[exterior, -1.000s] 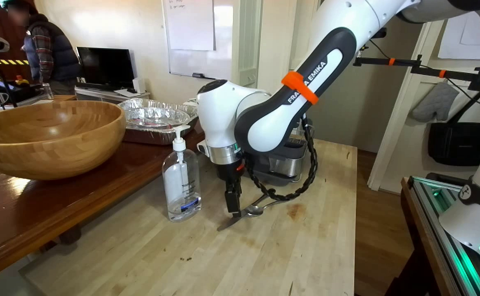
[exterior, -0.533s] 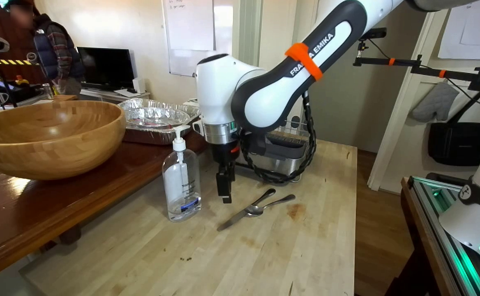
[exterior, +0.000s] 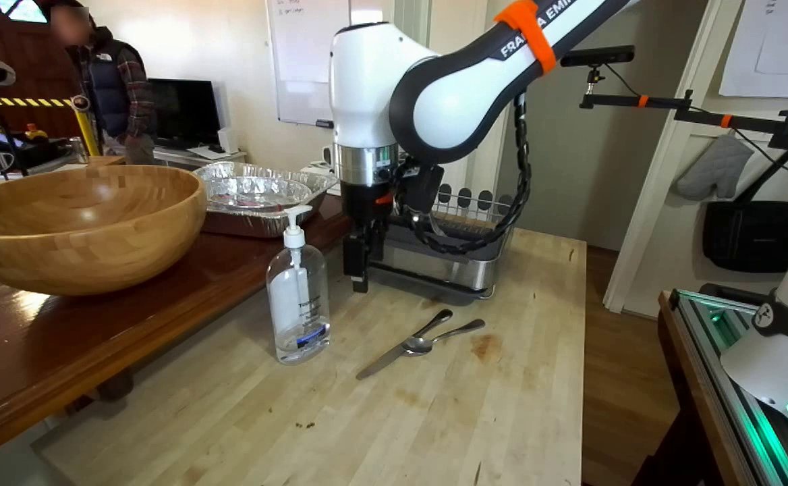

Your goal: Remove one spoon from the dish rack

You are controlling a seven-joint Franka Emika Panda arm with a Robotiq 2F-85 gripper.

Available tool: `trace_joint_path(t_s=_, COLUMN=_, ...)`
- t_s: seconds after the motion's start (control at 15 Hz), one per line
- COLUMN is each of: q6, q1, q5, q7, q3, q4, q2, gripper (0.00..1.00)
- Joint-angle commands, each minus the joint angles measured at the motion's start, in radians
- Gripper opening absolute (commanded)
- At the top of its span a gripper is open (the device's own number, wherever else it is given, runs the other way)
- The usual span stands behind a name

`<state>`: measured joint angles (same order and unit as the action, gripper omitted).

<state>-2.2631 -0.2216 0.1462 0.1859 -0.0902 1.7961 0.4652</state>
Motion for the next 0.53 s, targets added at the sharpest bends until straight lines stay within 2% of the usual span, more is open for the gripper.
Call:
trace_joint_path(t_s=0.0, q6=0.034, q1=-0.004, q5=-0.026, q7=0.093, q3=0.015, q4=0.075, q2=-0.105, gripper=1.0)
trace_joint_path(t_s=0.47, q6=0.117, q1=0.023, q5=-0.066, q7=0.18, q3=0.018, q4=0.154, q2=-0.264, gripper=1.0)
